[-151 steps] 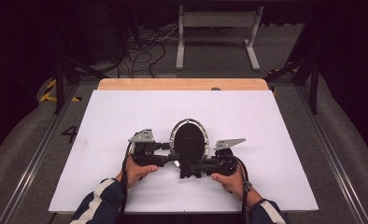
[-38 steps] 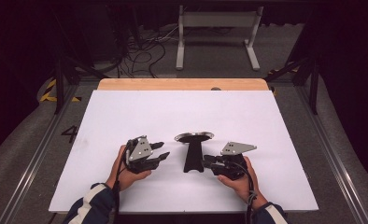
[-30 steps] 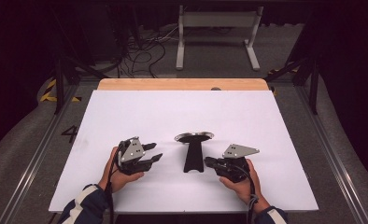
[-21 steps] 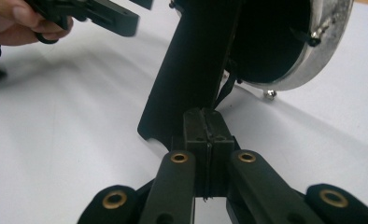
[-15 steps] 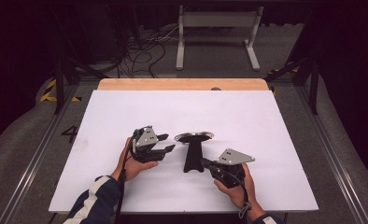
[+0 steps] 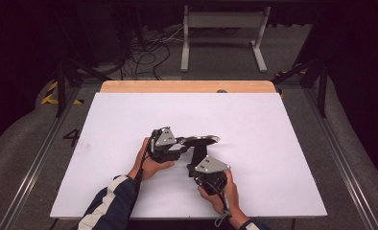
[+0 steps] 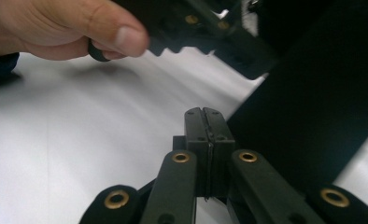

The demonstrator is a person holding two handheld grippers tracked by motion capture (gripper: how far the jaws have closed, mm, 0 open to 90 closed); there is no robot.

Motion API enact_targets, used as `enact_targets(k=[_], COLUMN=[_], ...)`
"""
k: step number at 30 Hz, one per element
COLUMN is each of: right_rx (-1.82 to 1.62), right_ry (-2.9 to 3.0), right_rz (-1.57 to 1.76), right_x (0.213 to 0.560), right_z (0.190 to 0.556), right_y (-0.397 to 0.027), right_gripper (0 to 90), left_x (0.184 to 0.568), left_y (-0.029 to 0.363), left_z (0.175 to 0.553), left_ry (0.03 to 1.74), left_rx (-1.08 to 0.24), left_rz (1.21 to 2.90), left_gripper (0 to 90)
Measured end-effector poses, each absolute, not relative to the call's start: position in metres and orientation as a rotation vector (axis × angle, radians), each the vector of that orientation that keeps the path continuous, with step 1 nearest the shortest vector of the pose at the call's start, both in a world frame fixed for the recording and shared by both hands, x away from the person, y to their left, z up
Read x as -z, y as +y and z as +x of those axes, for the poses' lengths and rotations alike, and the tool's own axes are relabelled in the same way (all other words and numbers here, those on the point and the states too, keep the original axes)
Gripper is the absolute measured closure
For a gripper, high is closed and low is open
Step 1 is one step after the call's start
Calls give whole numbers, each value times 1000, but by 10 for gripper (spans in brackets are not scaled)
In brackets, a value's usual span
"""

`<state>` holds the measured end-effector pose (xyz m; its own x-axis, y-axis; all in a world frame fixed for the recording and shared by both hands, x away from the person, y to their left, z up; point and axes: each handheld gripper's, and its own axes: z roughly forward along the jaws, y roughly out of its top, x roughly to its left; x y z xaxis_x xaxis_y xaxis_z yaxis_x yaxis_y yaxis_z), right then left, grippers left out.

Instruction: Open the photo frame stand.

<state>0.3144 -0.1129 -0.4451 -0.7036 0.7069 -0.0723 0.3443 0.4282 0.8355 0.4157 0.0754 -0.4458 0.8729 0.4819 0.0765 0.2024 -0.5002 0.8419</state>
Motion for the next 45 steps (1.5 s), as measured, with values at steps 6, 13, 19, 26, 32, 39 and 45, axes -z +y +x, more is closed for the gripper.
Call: enact_targets(k=[6,13,19,26,32,39,45], right_rx=[-1176,-1133,-1138,-1137,-1149,-1118,-1114], right_ry=[2278,2280,2294,2304,2300,2276,2284], right_rz=[945,952,973,971,957,995,1024], right_x=[453,458,457,456,457,458,459], right_z=[318,317,317,318,318,320,321], right_y=[-100,-97,-102,-103,-97,-98,-105], right_gripper=[900,900,900,900,900,900,900], left_x=[445,444,443,441,440,440,440], left_y=[76,74,76,75,73,72,72], left_z=[413,410,408,404,397,394,392], left_ry=[485,482,481,465,442,437,426], left_rx=[-323,-367,-352,-391,-419,-444,-452], left_rz=[2048,2065,2060,2077,2091,2093,2098], left_gripper=[644,692,707,724,755,762,766])
